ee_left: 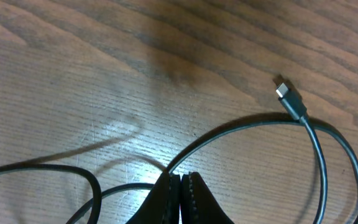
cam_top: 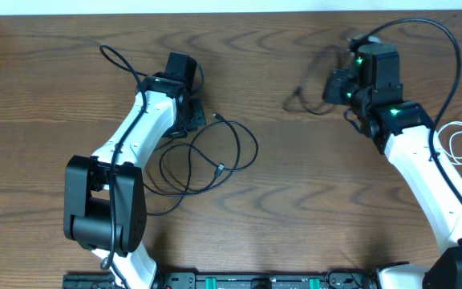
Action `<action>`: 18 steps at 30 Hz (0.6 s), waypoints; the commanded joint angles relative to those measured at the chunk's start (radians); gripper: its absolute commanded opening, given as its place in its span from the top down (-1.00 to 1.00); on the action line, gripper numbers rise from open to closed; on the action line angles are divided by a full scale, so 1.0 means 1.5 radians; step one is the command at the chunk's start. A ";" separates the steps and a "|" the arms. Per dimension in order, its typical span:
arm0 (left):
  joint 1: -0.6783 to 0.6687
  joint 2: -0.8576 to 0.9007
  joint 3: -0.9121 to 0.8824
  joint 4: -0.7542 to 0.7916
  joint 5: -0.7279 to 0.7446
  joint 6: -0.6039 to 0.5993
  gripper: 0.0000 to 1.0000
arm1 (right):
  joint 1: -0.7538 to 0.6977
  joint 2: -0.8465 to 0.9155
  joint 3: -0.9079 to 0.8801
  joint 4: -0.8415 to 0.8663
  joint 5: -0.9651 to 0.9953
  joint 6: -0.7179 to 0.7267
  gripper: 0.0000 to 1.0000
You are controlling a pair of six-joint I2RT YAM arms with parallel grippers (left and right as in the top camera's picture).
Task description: Untangle cables
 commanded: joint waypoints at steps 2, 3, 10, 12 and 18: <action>0.000 0.004 -0.005 -0.002 -0.014 -0.004 0.85 | -0.022 0.004 0.004 -0.058 0.222 0.004 0.98; 0.000 0.004 -0.005 -0.002 -0.014 -0.004 0.85 | -0.028 0.005 0.004 -0.069 0.240 0.004 0.98; 0.000 0.004 -0.005 -0.002 -0.014 -0.004 0.84 | -0.089 0.027 0.004 -0.082 0.321 0.004 0.98; 0.000 0.004 -0.005 -0.002 -0.014 -0.004 0.84 | -0.116 0.037 0.004 -0.072 0.326 0.004 0.98; 0.000 0.004 -0.005 -0.002 -0.014 -0.004 0.85 | -0.233 0.093 0.004 0.001 0.291 0.005 0.98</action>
